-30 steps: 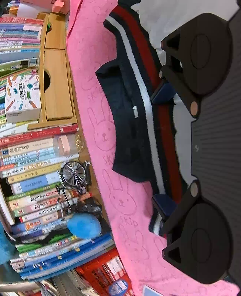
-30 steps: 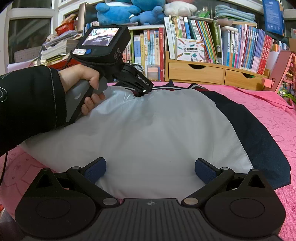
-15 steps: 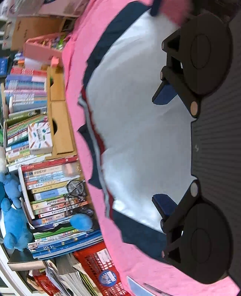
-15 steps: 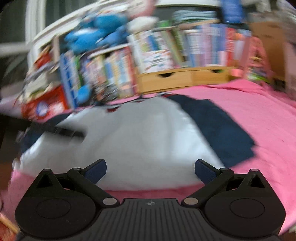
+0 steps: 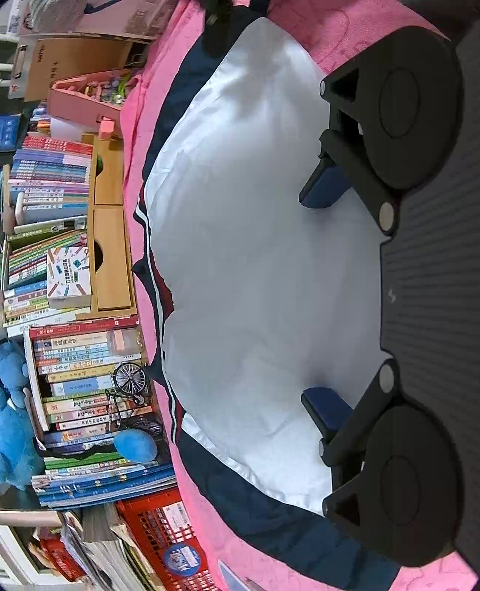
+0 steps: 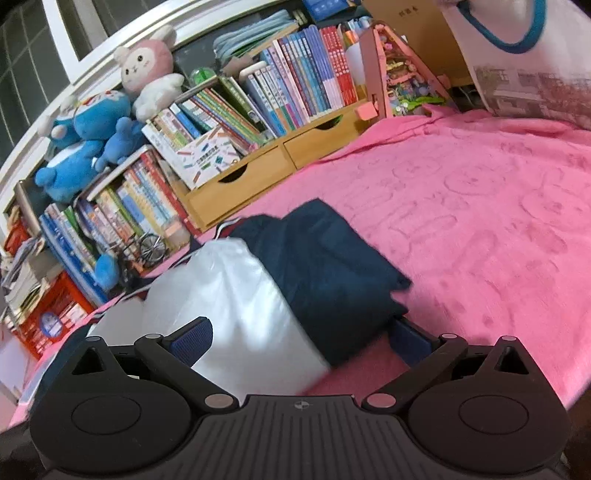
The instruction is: Fold clothes
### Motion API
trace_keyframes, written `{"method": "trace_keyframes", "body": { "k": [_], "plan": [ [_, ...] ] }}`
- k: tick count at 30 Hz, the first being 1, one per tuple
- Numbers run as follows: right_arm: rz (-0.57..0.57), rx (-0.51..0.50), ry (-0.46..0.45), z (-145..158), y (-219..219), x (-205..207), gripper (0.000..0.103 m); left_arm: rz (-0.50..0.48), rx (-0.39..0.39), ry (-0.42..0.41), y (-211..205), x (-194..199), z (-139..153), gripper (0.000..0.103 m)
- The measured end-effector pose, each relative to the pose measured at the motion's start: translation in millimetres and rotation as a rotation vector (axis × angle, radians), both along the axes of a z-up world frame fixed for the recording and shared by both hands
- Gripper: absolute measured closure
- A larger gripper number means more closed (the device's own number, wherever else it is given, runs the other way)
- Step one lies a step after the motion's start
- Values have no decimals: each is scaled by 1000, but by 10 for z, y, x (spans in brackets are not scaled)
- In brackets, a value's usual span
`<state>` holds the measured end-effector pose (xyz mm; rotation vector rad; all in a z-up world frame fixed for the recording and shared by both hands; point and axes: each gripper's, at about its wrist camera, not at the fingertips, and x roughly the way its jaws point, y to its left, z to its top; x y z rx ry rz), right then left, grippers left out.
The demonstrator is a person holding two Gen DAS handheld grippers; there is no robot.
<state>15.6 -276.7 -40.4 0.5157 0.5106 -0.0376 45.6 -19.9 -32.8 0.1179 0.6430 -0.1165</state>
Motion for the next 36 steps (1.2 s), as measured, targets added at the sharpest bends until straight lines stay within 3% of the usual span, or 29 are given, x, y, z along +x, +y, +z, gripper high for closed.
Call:
{"method": "trace_keyframes", "body": {
  "k": [2, 6, 9, 11, 14, 16, 17, 18, 22, 24, 27, 31, 36],
  "plan": [
    [-5, 48, -9, -5, -51, 113, 0, 6, -13, 1, 5, -4, -3, 0],
    [8, 243, -22, -6, -185, 158, 0, 10, -22, 0, 3, -11, -4, 0],
    [34, 264, -84, 10, -150, -22, 0, 9, -31, 3, 15, -9, -1, 0],
    [10, 239, -73, -24, -146, -14, 1, 9, -33, 2, 18, -11, -6, 0],
    [-55, 213, -53, -61, -197, 130, 15, 9, -32, 1, 14, -12, -7, 0],
    [-97, 251, -20, -91, -262, 251, 43, 6, -34, 0, 18, -13, -5, 0],
    [-118, 271, -1, -108, -296, 310, 67, 4, -36, 1, 22, -13, -3, 0],
    [-131, 279, 16, -108, -314, 353, 76, 2, -38, 1, 26, -14, -2, 0],
    [-93, 149, -26, 134, -144, 365, 87, -1, -122, -1, 306, -198, 132, 0],
    [-52, -49, -91, 403, 180, 322, 89, 92, -154, -39, 611, -365, 254, 0],
    [55, -312, -207, 760, 896, 260, 89, 267, -167, -92, 1153, -578, 370, 0],
    [273, -562, -347, 918, 2044, 94, 89, 470, -188, -73, 1743, -712, 343, 0],
    [558, -750, -390, 667, 3266, -139, 90, 578, -227, -45, 2153, -813, 205, 0]
  ]
}}
